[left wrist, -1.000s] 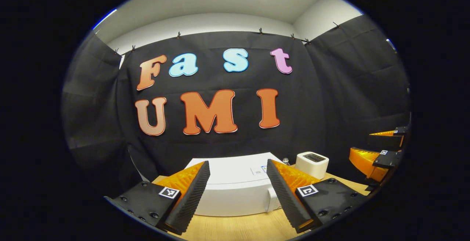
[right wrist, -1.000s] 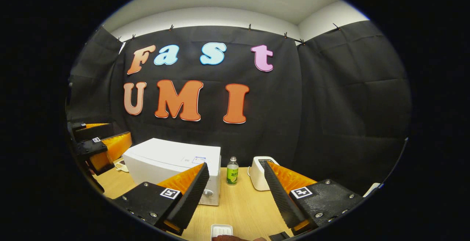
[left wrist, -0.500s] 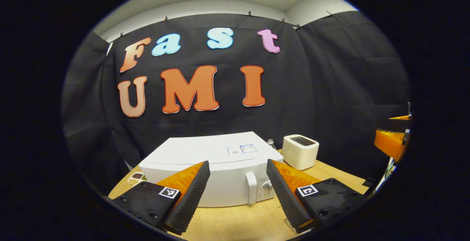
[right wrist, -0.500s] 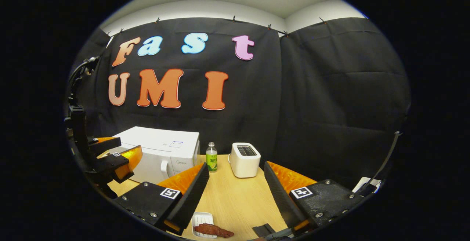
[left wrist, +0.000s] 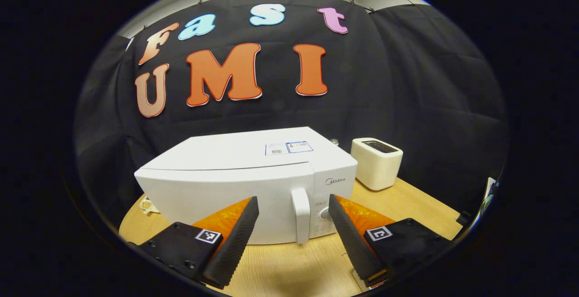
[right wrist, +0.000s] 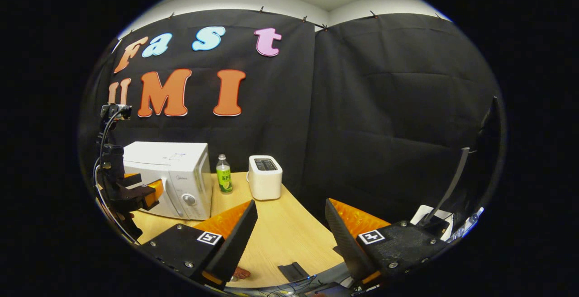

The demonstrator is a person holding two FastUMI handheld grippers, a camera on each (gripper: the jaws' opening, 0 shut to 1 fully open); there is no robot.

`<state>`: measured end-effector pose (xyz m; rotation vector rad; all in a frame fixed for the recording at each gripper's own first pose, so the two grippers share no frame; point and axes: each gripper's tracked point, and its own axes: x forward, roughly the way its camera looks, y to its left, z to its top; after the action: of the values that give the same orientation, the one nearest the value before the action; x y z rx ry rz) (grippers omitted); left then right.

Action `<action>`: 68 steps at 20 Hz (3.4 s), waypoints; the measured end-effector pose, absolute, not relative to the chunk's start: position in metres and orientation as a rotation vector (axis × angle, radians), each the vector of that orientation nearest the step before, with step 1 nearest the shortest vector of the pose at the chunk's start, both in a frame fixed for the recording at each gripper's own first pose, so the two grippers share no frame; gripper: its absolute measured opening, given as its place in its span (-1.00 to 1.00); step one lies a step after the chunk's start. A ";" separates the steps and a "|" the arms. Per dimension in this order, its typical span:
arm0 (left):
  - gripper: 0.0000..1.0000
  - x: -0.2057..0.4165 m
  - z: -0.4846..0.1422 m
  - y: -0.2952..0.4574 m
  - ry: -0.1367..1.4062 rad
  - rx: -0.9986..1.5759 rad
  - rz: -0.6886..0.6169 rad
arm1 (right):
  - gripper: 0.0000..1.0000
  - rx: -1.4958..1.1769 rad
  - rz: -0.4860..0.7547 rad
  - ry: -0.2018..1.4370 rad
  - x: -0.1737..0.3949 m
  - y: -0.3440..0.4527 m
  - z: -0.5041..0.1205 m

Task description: Open the microwave oven with the left hand, put the food in, and close the microwave oven.

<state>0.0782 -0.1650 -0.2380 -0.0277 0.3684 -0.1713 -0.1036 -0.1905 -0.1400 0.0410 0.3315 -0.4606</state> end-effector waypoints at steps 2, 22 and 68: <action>1.00 0.085 -0.255 -0.167 0.406 -0.022 -0.160 | 0.88 0.050 -0.486 0.353 -0.109 -0.196 -0.146; -0.58 0.105 -0.320 -0.187 0.539 -0.032 -0.089 | 0.88 0.059 -0.465 0.469 -0.135 -0.183 -0.171; -0.82 -0.145 -0.306 -0.006 0.591 0.004 0.275 | 0.84 0.116 0.206 0.610 -0.061 -0.048 -0.252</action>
<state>-0.1452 -0.0058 -0.3056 0.0036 0.5909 0.2751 -0.0614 -0.0483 -0.2515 0.1163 0.6100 0.2056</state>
